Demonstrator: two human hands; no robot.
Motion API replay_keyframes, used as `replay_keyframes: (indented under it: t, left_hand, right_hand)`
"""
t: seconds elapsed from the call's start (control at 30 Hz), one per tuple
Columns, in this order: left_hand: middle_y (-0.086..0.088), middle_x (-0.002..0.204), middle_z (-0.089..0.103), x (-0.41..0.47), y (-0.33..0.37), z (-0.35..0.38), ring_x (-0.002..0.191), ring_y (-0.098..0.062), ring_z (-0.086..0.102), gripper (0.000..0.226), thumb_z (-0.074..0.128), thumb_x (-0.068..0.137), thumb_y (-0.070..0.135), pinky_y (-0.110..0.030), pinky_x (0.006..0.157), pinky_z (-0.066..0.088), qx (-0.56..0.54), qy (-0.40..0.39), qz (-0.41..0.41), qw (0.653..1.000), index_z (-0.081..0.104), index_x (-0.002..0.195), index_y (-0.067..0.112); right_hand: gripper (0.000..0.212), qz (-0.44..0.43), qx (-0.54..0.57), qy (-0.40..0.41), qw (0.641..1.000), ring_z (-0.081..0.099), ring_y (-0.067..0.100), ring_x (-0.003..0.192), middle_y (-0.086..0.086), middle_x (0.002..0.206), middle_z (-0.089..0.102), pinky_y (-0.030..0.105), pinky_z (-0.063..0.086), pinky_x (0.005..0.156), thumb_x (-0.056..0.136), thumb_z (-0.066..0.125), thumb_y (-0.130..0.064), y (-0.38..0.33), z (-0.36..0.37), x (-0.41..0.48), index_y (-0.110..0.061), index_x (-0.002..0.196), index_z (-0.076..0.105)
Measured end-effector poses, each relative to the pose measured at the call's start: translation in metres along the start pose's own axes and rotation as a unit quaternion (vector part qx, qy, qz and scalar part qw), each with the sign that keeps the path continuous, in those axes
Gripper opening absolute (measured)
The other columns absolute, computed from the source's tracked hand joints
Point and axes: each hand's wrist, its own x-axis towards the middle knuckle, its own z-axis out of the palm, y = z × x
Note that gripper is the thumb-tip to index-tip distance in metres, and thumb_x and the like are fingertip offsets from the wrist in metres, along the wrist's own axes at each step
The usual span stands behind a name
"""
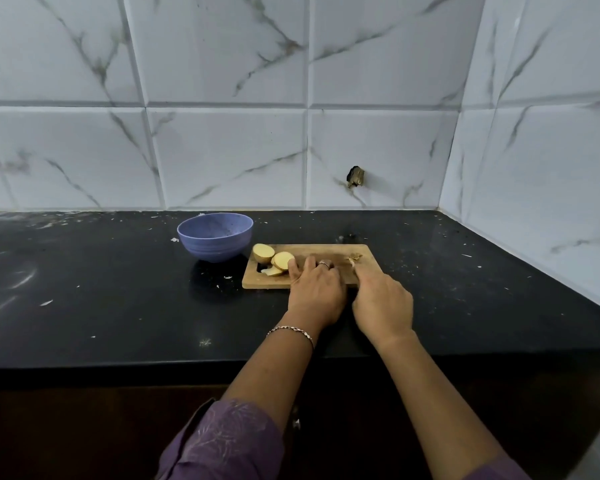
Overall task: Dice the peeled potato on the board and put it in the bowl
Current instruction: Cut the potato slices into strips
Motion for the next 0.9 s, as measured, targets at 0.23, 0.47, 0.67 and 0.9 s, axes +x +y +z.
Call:
replay_keyframes:
  t: [0.23, 0.47, 0.67, 0.9]
  left_hand:
    - [-0.004, 0.134, 0.052, -0.004, -0.001, -0.008, 0.131, -0.026, 0.033, 0.030, 0.044, 0.099, 0.024, -0.055, 0.112, 0.014, -0.001, 0.054, -0.047, 0.997, 0.065, 0.119, 0.019]
    - [-0.003, 0.132, 0.053, -0.003, -0.014, -0.011, 0.128, -0.025, 0.039, 0.032, 0.053, 0.093, 0.020, -0.048, 0.102, 0.025, -0.092, 0.100, -0.213, 0.968, 0.058, 0.125, 0.026]
    - [-0.004, 0.136, 0.049, -0.003, -0.014, -0.012, 0.130, -0.026, 0.035, 0.037, 0.056, 0.091, 0.016, -0.046, 0.102, 0.025, -0.099, 0.100, -0.231, 0.963, 0.057, 0.126, 0.027]
    - [-0.005, 0.137, 0.046, -0.003, -0.015, -0.014, 0.130, -0.026, 0.034, 0.037, 0.058, 0.091, 0.019, -0.046, 0.104, 0.025, -0.100, 0.097, -0.241, 0.960, 0.055, 0.127, 0.029]
  right_hand:
    - [0.020, 0.014, 0.102, -0.001, 0.995, 0.045, 0.012, 0.067, -0.012, 0.073, 0.048, 0.029, 0.035, 0.063, 0.096, 0.055, -0.019, 0.008, -0.009, -0.004, -0.026, 0.114, 0.060]
    - [0.031, -0.012, 0.100, -0.051, 0.994, 0.066, 0.019, 0.096, -0.008, 0.101, 0.070, 0.029, 0.045, 0.072, 0.097, 0.055, -0.026, 0.009, -0.018, -0.014, -0.036, 0.125, 0.060]
    - [0.030, -0.053, 0.007, -0.010, 0.999, 0.066, 0.015, 0.087, -0.008, 0.097, 0.070, 0.026, 0.041, 0.065, 0.099, 0.051, -0.027, 0.008, -0.013, -0.015, -0.037, 0.126, 0.060]
    - [0.034, -0.035, -0.038, -0.006, 0.999, 0.066, 0.020, 0.083, -0.003, 0.097, 0.069, 0.033, 0.046, 0.067, 0.099, 0.048, -0.018, 0.012, -0.007, -0.004, -0.032, 0.129, 0.059]
